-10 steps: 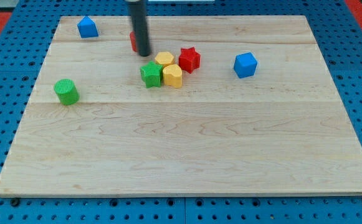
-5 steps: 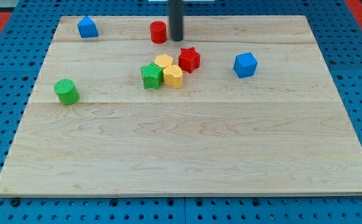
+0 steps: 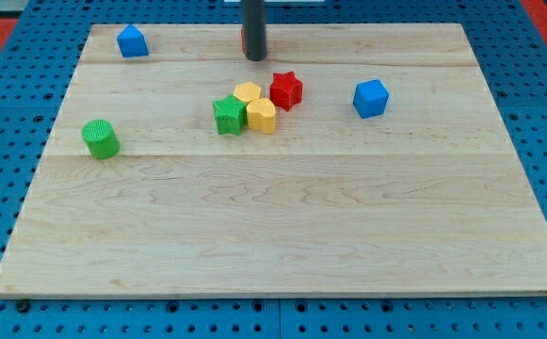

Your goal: Push the red circle to the top center of the board

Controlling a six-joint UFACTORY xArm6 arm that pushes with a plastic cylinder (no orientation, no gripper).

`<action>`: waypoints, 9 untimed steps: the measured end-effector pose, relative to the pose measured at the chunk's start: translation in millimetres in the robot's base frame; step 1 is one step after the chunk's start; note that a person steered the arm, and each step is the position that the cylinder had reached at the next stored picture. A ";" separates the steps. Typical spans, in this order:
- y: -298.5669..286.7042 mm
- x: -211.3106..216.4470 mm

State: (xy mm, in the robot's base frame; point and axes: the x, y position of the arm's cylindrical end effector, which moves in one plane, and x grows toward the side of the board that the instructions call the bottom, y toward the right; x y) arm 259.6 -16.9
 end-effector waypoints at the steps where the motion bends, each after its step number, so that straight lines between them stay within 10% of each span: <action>1: -47.3 9.8; 4: 18.8 -40.7; 9: 87.6 -3.3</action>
State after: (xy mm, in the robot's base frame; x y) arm 256.3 70.7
